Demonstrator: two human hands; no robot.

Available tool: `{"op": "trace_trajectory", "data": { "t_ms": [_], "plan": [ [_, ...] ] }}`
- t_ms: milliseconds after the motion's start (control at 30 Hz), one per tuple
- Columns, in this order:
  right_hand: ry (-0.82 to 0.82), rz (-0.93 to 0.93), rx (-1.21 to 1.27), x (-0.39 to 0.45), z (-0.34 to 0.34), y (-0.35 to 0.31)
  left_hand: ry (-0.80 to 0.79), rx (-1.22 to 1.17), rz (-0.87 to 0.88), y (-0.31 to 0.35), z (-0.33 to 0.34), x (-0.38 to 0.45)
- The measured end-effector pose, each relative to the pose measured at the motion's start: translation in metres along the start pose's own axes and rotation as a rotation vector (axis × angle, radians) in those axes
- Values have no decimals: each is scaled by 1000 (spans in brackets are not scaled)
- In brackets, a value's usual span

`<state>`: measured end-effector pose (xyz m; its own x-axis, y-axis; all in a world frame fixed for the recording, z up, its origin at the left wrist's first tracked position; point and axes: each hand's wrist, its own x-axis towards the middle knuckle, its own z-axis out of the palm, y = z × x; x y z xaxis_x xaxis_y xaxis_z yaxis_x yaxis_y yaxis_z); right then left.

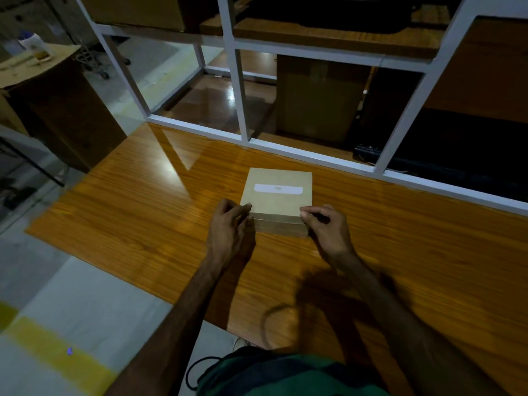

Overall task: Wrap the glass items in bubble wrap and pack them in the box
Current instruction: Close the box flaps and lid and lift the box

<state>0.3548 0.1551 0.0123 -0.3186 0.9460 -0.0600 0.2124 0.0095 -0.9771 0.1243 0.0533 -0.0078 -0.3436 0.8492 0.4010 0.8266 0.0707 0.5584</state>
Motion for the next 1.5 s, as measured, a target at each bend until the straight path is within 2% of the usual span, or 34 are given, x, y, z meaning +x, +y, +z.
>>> {"op": "trace_trajectory", "data": {
  "t_ms": [67,133,267,567,700,867,1367,1500],
  "plan": [
    [-30,54,8,1,-2,-6,24,106,76,-4,2,-1],
    [-68,96,20,2,-4,-10,-6,98,89,1,3,1],
    [-77,216,74,8,-6,-14,-146,260,302,19,2,6],
    [-121,396,133,23,-9,-13,-163,401,389,15,11,4],
    [-164,473,213,29,-11,-8,-123,378,416,20,18,0],
    [-141,444,105,29,-8,-7,-87,349,489,19,27,1],
    [-44,422,52,27,-1,-4,-44,370,476,14,44,0],
    [11,381,42,18,6,-4,-37,221,322,17,39,-8]
  ]
}}
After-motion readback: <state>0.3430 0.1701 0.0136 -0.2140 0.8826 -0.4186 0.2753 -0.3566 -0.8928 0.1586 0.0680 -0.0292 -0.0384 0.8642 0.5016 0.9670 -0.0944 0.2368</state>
